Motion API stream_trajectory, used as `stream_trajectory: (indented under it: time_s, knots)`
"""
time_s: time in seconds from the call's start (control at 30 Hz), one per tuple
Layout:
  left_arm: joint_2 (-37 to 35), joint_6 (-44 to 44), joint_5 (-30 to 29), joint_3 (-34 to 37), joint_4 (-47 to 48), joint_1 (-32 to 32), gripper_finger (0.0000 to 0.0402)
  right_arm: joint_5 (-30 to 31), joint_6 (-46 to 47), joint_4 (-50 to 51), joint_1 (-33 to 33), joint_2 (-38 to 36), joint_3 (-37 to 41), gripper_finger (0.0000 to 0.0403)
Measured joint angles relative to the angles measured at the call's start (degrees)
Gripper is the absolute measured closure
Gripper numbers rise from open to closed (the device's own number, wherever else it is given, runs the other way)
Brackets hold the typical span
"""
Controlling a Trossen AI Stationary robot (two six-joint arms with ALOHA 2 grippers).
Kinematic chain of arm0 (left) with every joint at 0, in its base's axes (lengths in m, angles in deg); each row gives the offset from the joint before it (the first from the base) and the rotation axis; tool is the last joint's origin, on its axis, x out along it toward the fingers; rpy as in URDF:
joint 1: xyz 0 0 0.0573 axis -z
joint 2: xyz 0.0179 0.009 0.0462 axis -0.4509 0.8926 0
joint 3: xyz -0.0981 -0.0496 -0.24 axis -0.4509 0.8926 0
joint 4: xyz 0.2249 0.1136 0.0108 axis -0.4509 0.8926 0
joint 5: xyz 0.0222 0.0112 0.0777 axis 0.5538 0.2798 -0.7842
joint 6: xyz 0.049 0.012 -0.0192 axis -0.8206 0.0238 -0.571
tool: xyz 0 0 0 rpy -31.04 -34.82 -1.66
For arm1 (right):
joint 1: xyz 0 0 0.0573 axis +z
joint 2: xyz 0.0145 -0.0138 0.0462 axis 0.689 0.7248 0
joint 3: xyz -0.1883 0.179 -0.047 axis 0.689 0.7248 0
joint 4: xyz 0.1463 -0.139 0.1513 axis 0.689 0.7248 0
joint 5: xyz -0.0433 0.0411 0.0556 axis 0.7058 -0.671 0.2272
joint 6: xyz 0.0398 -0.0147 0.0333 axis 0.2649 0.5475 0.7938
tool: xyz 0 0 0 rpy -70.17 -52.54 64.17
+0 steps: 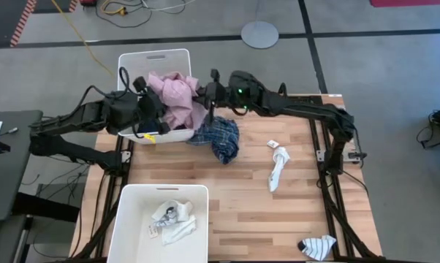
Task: Sort clothes
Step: Put the pink shirt into the top white bin
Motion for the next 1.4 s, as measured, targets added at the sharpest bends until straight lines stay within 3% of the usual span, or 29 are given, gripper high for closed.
stream_trajectory:
  time_s: [0.2,0.33,0.53,0.97,1.27,1.4]
  knots:
    - [0.67,3.11,-8.5,0.02,6.22,-2.82,0.0382,-7.71,5.25,-0.11,-4.25,7.96,-7.59,0.0391]
    - [0.95,7.49,-9.74,0.04,10.67,-6.44,0.0382,-11.24,10.31,3.94,-6.23,12.89,-14.35,0.0376]
    - [2.34,12.69,-9.85,0.04,15.67,-12.44,0.0375,-12.63,13.09,14.07,-7.45,16.18,-22.7,0.032]
    - [5.16,15.21,-12.73,0.15,21.76,-25.65,0.0383,-14.3,9.05,27.87,-7.66,13.49,-23.32,0.0206]
    - [6.34,11.14,-12.26,0.14,14.17,-29.34,0.0377,-13.87,5.23,37.27,-6.68,11.8,-23.33,0.0204]
    - [9.18,10.97,-6.56,0.07,13.87,-31.7,0.0374,-13.84,4.04,39.92,-5.43,11.69,-23.32,0.0209]
